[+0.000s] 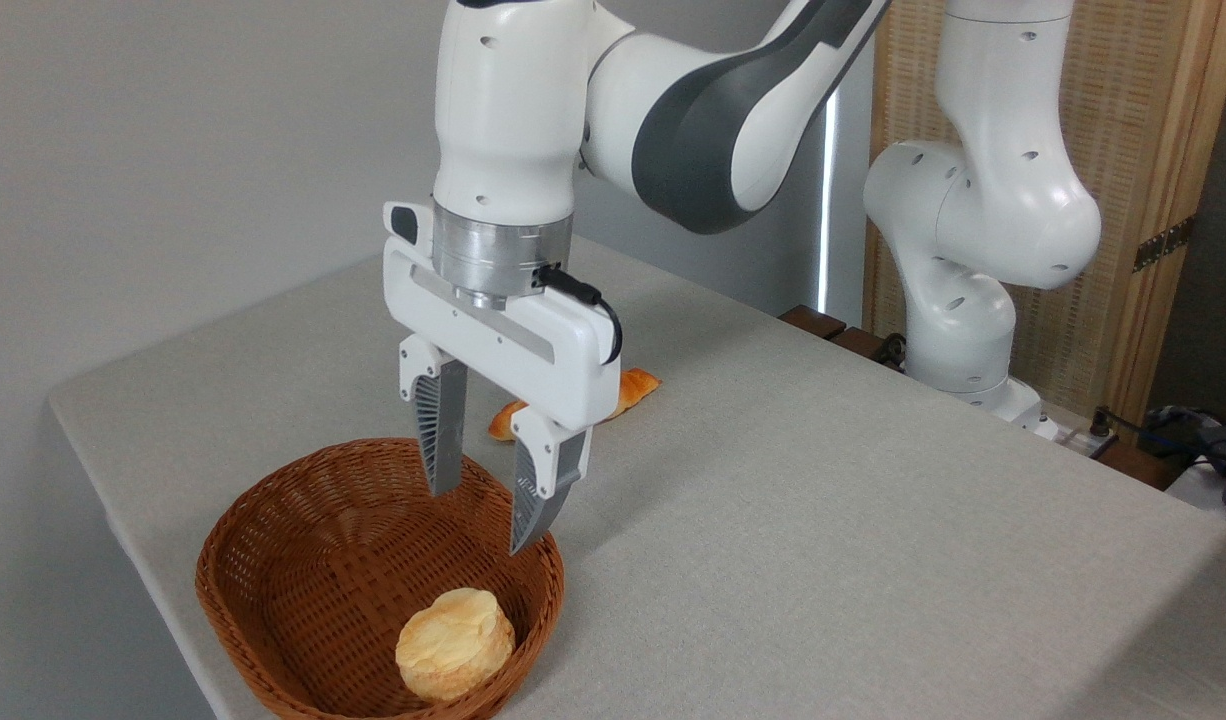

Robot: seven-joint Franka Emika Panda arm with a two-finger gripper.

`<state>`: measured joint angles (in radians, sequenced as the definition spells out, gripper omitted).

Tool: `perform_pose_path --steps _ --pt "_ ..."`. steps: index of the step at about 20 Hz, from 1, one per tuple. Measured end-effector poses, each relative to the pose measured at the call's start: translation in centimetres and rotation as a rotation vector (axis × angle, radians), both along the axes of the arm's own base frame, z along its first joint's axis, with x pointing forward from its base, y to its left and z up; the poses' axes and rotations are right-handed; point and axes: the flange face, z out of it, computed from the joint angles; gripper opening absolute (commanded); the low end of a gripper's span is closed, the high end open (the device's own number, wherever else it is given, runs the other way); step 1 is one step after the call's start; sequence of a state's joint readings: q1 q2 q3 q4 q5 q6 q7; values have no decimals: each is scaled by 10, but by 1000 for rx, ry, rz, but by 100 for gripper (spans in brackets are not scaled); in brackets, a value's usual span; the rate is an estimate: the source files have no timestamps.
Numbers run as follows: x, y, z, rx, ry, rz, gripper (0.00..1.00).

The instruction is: Put bread into the basket

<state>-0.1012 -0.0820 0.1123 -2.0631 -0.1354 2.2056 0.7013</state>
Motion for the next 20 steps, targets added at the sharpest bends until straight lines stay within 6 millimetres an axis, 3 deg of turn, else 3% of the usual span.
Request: perform_pose_path --steps 13,20 --pt "-31 -8 32 30 78 -55 100" --pt "-45 -38 33 106 143 -140 100"
